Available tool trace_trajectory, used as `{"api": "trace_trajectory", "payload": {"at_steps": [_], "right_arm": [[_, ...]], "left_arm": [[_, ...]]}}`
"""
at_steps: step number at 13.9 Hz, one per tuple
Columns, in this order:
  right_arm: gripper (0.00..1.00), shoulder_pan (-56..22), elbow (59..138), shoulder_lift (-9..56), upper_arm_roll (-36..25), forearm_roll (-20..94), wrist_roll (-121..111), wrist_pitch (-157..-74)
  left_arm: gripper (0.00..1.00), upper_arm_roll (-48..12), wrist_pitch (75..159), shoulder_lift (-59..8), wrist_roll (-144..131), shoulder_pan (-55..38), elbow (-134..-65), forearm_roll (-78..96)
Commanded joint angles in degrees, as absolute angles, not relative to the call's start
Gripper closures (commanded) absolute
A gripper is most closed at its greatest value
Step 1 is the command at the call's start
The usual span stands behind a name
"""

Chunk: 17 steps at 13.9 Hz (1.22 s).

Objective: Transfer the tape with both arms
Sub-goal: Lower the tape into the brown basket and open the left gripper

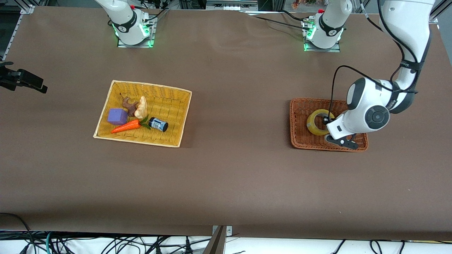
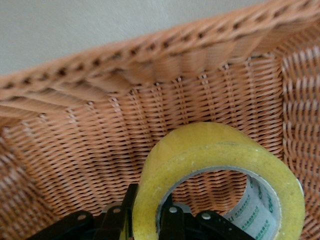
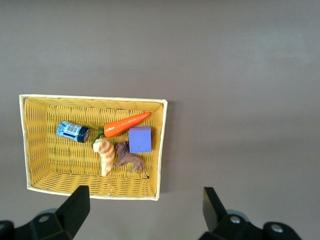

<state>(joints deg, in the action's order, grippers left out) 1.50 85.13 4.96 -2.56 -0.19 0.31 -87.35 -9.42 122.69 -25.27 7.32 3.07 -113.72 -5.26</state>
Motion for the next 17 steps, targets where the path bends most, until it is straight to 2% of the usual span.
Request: {"api": "trace_trajectory", "payload": {"at_steps": [1,3,4,5,6,8,12,17], "right_arm": [[0.0,1.67,85.08,4.75,-2.37,-0.53,0.18,-86.92],[0.0,1.67,85.08,4.75,-2.29,-0.53,0.18,-86.92],[0.0,1.67,85.08,4.75,-2.37,-0.53,0.18,-86.92],[0.0,1.67,85.08,4.75,-2.29,-0.44,0.18,-86.92],[0.0,1.67,85.08,4.75,-2.37,-0.53,0.18,-86.92],[0.0,1.67,85.08,4.75,-2.37,-0.53,0.18,-86.92],[0.0,1.67,85.08,4.75,-2.37,-0.53,0.18,-86.92],[0.0,1.67,85.08,4.75,-2.29,-0.53,0.18,-86.92]], "left_arm": [[1.0,-10.28,124.97,-25.74,8.53,3.96,-114.87,-6.68],[1.0,-10.28,125.42,-26.19,8.53,3.87,-114.87,-6.68],[0.97,-10.28,125.51,-26.45,8.53,3.87,-114.79,-6.68],[0.75,-10.28,125.51,-27.06,8.44,3.87,-114.7,-6.68],[0.19,-10.28,125.51,-27.33,8.44,3.87,-114.44,-6.68],[0.0,-10.28,125.33,-27.33,8.53,4.48,-114.26,-6.68],[0.0,-10.55,121.31,-24.53,7.83,4.48,-112.42,-6.42],[0.0,-12.92,116.2,-14.0,5.73,4.31,-111.1,-5.01]]}}
